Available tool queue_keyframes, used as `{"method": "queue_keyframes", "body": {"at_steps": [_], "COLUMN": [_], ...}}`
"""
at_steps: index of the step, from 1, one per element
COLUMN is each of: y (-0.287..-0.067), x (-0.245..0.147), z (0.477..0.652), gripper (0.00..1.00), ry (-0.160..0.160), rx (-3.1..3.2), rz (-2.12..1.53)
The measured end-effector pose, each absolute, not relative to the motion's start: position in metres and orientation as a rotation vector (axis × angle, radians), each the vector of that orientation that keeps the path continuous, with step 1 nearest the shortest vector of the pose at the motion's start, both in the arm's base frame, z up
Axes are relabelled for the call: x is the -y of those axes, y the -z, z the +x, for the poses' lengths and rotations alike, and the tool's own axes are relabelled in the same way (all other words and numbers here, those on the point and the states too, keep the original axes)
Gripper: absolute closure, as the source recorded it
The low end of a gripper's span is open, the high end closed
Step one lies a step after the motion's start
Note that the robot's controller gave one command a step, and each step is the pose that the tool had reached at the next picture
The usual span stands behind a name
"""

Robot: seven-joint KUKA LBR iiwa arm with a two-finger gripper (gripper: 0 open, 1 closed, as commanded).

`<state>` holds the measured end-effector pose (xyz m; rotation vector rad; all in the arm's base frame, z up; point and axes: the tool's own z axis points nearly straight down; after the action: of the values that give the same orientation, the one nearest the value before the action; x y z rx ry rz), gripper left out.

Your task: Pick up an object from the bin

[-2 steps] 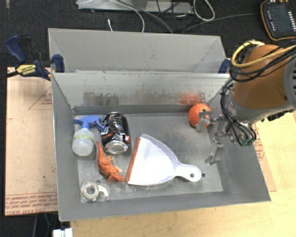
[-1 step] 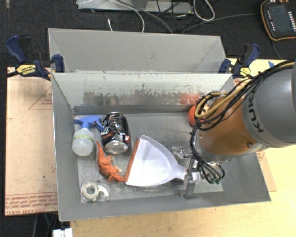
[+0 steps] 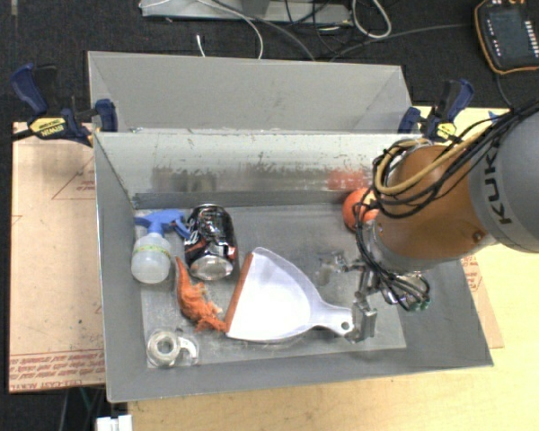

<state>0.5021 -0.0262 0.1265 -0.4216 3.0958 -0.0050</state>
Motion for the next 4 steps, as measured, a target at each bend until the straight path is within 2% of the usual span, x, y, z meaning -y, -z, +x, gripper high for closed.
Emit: {"method": "queue_keyframes", "body": {"at_steps": [1, 2, 3, 4], "y": [-0.099, -0.073, -0.071, -0.071], "x": [-0.002, -0.021, -0.035, -0.037], "z": [0.486, 0.486, 0.487, 0.487], "gripper": [0.0, 0.0, 1.0, 1.0], "ry": [-0.004, 0.007, -0.003, -0.004], "rx": [-3.132, -3.067, -3.118, -3.119], "rz": [-0.145, -0.488, -0.295, -0.281]}}
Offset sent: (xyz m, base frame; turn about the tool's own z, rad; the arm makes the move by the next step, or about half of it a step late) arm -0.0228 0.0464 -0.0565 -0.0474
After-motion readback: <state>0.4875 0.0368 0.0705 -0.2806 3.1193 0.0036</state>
